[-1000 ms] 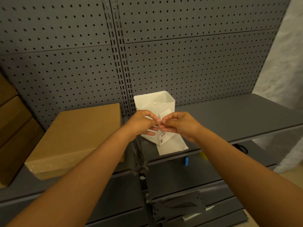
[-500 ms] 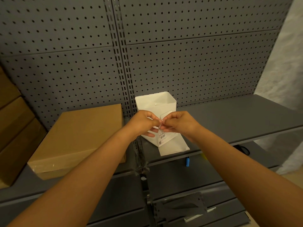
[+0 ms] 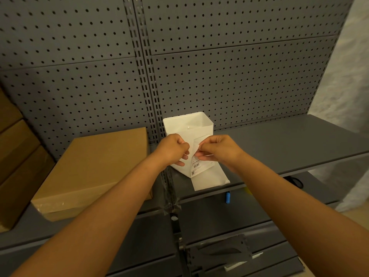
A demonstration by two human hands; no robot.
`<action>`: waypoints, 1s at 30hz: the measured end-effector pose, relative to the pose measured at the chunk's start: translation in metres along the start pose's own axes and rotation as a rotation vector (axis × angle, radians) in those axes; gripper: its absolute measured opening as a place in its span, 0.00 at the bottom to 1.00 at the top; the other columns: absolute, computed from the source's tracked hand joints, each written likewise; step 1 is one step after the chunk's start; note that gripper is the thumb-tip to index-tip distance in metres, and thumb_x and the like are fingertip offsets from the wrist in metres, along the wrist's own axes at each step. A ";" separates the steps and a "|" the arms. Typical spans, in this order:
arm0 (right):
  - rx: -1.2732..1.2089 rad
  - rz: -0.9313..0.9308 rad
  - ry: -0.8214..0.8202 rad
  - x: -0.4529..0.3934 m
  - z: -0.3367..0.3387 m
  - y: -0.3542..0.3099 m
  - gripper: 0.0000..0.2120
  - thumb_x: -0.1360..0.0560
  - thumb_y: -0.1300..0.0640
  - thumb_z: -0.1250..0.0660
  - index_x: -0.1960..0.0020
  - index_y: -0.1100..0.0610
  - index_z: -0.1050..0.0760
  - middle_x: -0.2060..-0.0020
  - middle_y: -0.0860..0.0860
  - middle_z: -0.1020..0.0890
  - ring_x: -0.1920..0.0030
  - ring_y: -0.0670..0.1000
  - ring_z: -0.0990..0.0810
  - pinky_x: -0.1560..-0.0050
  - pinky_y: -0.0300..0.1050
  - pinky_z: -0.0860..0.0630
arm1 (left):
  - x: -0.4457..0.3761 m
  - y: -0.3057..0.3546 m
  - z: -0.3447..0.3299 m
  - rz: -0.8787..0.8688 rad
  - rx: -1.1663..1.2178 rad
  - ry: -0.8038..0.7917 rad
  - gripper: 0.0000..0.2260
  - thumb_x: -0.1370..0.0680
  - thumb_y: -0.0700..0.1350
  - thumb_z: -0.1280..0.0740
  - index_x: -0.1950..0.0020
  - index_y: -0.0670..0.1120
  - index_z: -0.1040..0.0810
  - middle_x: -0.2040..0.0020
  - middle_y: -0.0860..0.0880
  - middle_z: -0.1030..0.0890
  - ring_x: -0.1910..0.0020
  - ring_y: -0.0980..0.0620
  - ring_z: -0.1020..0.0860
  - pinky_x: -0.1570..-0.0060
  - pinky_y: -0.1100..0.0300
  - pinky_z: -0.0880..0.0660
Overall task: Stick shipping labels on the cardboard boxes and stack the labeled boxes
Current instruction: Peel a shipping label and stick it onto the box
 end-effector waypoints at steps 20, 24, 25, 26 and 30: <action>-0.037 -0.104 0.141 0.000 0.039 0.019 0.04 0.24 0.63 0.34 0.53 0.64 0.23 0.55 0.61 0.16 0.52 0.56 0.15 0.57 0.43 0.17 | -0.016 -0.029 0.036 -0.117 -1.071 0.282 0.05 0.23 0.42 0.38 0.59 0.45 0.31 0.51 0.44 0.21 0.52 0.45 0.23 0.61 0.58 0.31; -0.055 -0.099 0.175 -0.001 0.049 0.018 0.03 0.25 0.64 0.35 0.54 0.64 0.24 0.57 0.61 0.16 0.55 0.56 0.15 0.55 0.45 0.17 | -0.017 -0.030 0.035 -0.097 -1.128 0.280 0.05 0.23 0.43 0.38 0.59 0.46 0.31 0.51 0.44 0.21 0.51 0.46 0.23 0.60 0.59 0.33; -0.058 -0.099 0.185 -0.001 0.052 0.018 0.03 0.25 0.64 0.35 0.53 0.64 0.24 0.57 0.61 0.16 0.57 0.55 0.15 0.56 0.45 0.17 | -0.017 -0.030 0.034 -0.098 -1.151 0.280 0.05 0.23 0.43 0.38 0.59 0.46 0.31 0.51 0.44 0.21 0.50 0.46 0.23 0.59 0.59 0.33; -0.060 -0.101 0.195 -0.001 0.056 0.018 0.03 0.25 0.64 0.35 0.54 0.64 0.24 0.57 0.61 0.16 0.58 0.54 0.16 0.56 0.45 0.17 | -0.016 -0.029 0.033 -0.099 -1.170 0.282 0.05 0.23 0.44 0.38 0.59 0.46 0.30 0.51 0.44 0.21 0.50 0.46 0.23 0.58 0.58 0.34; -0.035 -0.134 0.247 0.000 0.076 0.025 0.03 0.25 0.65 0.35 0.57 0.63 0.24 0.56 0.61 0.17 0.57 0.54 0.16 0.53 0.48 0.18 | -0.015 -0.028 0.033 -0.106 -1.227 0.300 0.07 0.24 0.43 0.38 0.62 0.46 0.32 0.52 0.45 0.20 0.50 0.46 0.24 0.51 0.57 0.33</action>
Point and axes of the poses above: each hand's wrist, its own x-axis away from the middle knuckle, its own z-axis out of the back of the hand, y = z × x, the point moved 3 cm from there along -x, towards the middle knuckle
